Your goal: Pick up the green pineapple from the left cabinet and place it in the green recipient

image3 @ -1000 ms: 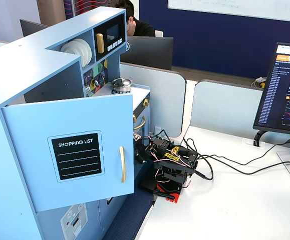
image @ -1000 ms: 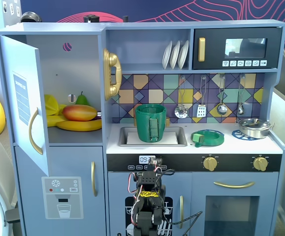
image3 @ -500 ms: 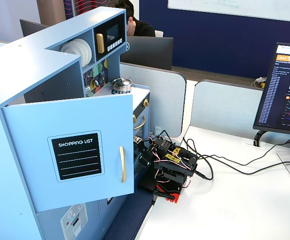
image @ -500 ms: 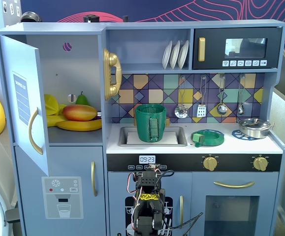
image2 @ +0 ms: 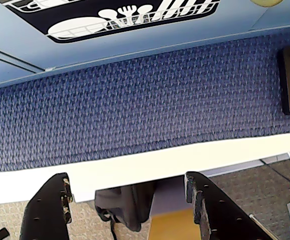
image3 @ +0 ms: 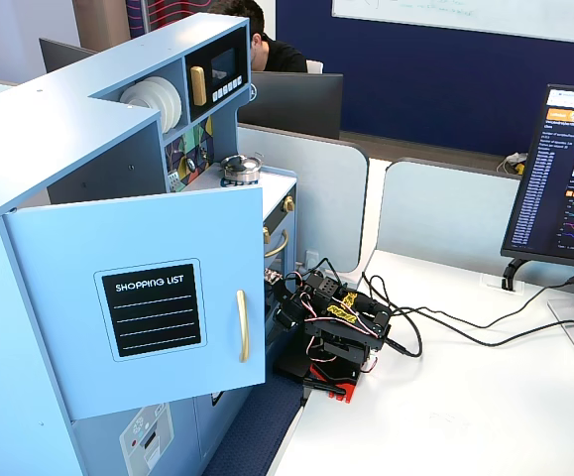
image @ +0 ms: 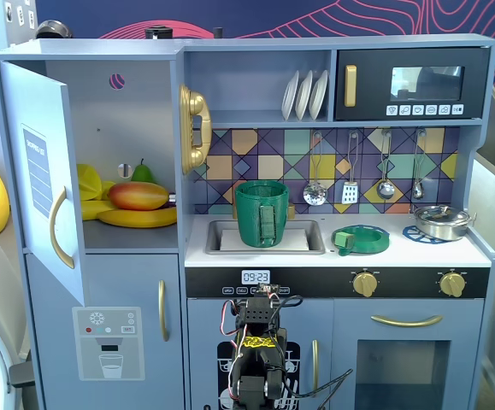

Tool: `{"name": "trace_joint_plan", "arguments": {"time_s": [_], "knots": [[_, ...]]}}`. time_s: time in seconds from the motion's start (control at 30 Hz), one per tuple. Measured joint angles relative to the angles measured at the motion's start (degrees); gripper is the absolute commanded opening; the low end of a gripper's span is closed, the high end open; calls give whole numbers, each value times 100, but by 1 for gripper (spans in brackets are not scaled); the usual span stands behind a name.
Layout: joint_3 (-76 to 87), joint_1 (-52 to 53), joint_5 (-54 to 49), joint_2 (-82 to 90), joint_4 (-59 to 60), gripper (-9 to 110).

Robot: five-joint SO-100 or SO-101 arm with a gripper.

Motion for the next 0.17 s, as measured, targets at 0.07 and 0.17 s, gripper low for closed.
{"name": "trace_joint_plan", "arguments": {"time_s": [0.07, 0.17], "knots": [[0, 0, 0, 0, 0, 20], [0, 0, 0, 0, 0, 20]]}}
